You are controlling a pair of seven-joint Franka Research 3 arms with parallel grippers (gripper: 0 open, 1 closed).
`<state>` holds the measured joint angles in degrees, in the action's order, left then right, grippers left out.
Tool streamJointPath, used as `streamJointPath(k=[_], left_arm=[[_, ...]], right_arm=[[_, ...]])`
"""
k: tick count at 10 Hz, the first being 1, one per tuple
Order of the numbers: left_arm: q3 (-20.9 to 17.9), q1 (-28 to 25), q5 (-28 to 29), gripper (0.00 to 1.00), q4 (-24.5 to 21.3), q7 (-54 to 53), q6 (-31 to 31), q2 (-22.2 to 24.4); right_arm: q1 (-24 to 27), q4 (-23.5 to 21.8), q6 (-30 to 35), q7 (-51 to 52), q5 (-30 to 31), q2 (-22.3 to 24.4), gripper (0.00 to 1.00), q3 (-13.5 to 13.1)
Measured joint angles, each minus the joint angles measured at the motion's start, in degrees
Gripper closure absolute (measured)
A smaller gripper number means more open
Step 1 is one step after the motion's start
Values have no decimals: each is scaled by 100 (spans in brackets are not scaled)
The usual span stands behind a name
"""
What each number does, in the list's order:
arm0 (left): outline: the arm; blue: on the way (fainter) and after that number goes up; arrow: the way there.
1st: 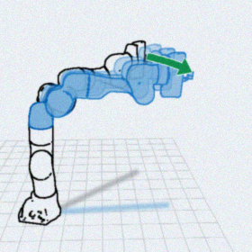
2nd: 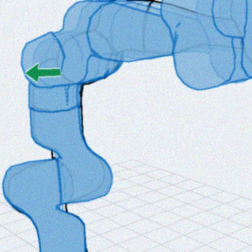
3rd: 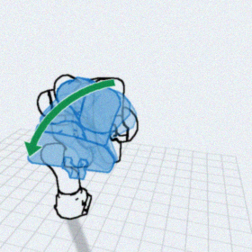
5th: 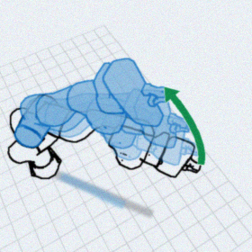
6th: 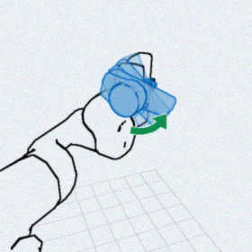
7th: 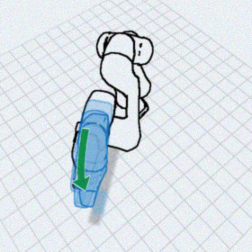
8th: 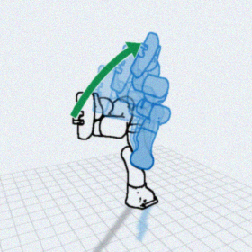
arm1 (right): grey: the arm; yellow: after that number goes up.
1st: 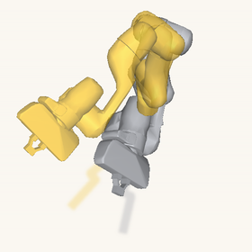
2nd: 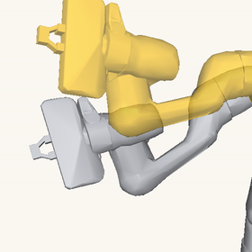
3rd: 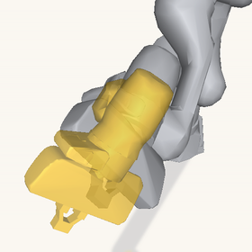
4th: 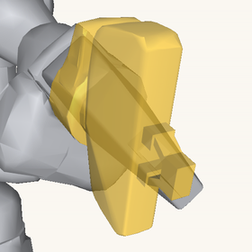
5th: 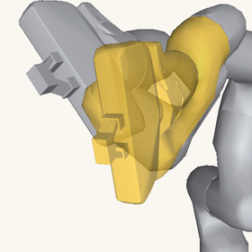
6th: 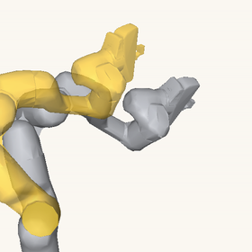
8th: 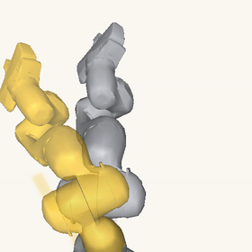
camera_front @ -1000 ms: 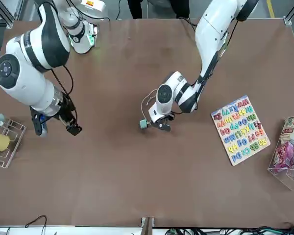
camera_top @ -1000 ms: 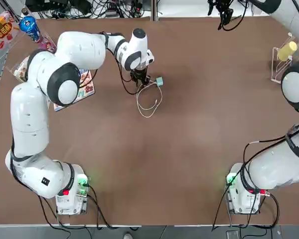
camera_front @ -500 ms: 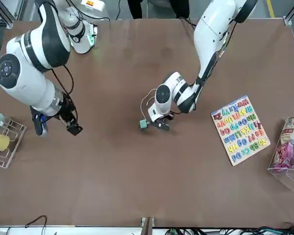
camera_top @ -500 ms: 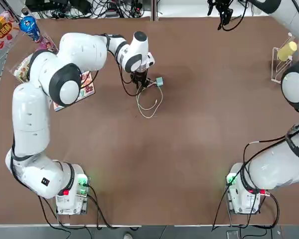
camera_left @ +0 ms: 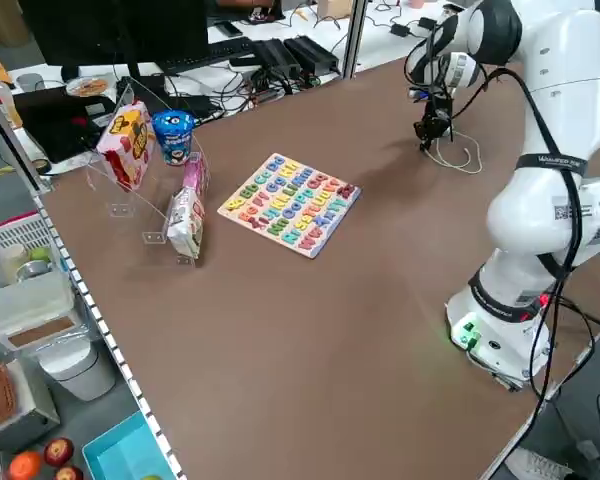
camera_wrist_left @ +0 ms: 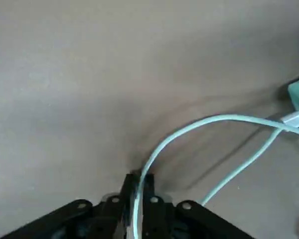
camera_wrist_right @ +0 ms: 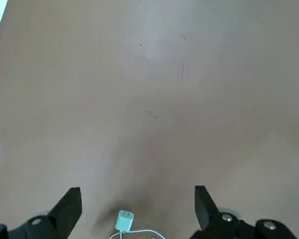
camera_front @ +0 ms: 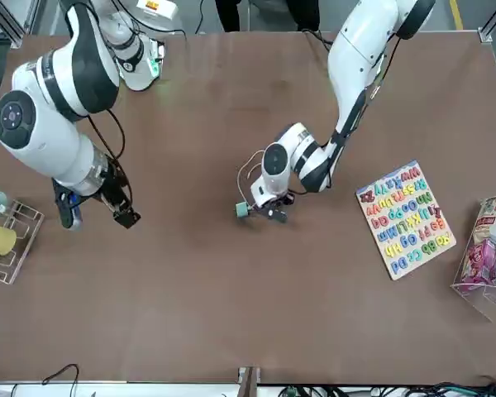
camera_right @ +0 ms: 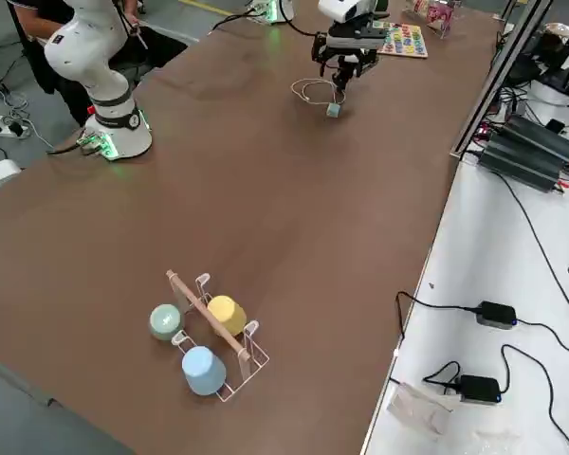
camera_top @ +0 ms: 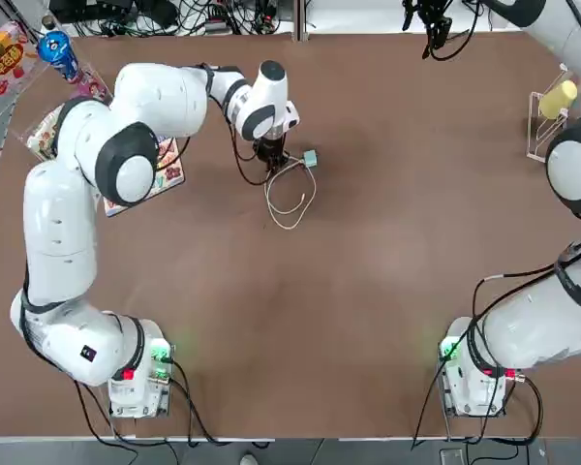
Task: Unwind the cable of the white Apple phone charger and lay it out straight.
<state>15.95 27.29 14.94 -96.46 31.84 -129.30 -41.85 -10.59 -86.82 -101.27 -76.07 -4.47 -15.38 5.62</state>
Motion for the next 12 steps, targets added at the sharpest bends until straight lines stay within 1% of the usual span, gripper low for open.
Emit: streamJointPath(k=[2,3,5,6,8,10,12], left_arm=[[4,21,0,94,0,40,0,-2],[6,26,0,96,0,112,0,-3],[-1,25,3,96,-4,145,13,-4],[-6,18,95,96,0,140,107,-4],[-7,-7,362,96,55,74,559,3],[-7,-48,390,96,107,-165,985,77],[-6,-51,391,96,145,-340,1353,274]], right_arm=[[0,0,16,0,2,0,0,0],[0,0,30,6,19,0,0,0],[0,1,86,8,48,0,0,-1],[-1,6,91,10,83,0,0,-1],[-8,22,96,36,148,0,0,0],[-79,23,173,37,170,0,0,1],[-193,23,342,27,178,0,0,3]])
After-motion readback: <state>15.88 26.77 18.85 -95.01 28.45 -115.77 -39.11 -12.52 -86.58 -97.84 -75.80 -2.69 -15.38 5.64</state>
